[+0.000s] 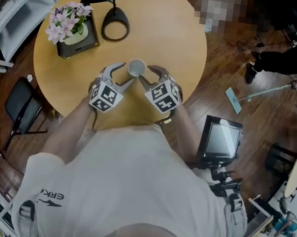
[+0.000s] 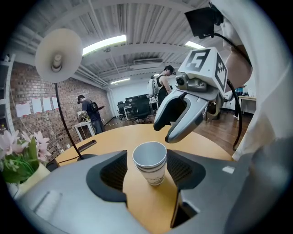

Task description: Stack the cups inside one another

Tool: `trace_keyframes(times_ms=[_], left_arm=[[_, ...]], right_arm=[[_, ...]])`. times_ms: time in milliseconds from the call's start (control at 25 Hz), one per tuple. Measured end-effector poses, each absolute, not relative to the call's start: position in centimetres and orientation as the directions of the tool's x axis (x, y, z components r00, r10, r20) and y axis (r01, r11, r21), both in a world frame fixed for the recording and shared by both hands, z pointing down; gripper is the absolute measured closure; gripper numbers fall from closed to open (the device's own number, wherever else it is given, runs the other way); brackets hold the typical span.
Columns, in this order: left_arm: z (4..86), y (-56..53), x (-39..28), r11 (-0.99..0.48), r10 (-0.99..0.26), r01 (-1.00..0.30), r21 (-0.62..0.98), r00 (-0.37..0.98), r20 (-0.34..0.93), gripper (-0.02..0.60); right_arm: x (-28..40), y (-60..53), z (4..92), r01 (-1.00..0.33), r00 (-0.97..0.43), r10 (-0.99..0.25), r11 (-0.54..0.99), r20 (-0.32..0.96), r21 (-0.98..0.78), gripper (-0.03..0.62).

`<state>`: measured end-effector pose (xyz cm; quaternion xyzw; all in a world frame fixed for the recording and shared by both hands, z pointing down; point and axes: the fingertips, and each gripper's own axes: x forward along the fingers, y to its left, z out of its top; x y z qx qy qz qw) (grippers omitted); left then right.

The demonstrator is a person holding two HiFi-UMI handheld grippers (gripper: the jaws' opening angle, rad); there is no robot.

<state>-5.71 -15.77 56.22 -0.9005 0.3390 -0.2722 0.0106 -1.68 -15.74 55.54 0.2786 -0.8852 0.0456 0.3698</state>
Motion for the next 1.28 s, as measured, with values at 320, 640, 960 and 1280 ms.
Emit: trace_keyframes(times_ms=[320, 640, 960, 1280], left_arm=[[54.2, -15.5, -6.2, -0.749, -0.645, -0.635, -0.190, 0.632, 0.429, 0.313], [51.7, -13.3, -6.3, -0.724, -0.676, -0.676, -0.137, 0.656, 0.337, 0.341], [49.2, -10.4, -5.9, -0.666, -0.741, -0.730, -0.153, 0.623, 0.252, 0.418], [46.0, -8.7, -5.8, -0.524, -0.850, -0.832, -0.183, 0.496, 0.176, 0.533]], right_arm=[[-2.1, -15.4, 54.0, -0.582, -0.569, -0.512, 0.803, 0.644, 0.124, 0.401], [-1.8, -12.7, 51.6, -0.675, -0.549, -0.592, 0.730, 0.591, 0.104, 0.425], [-1.2, -10.1, 49.5, -0.702, -0.559, -0.642, 0.703, 0.525, 0.111, 0.468], [0.4, -9.1, 45.8, -0.724, -0.604, -0.695, 0.683, 0.390, 0.097, 0.553]])
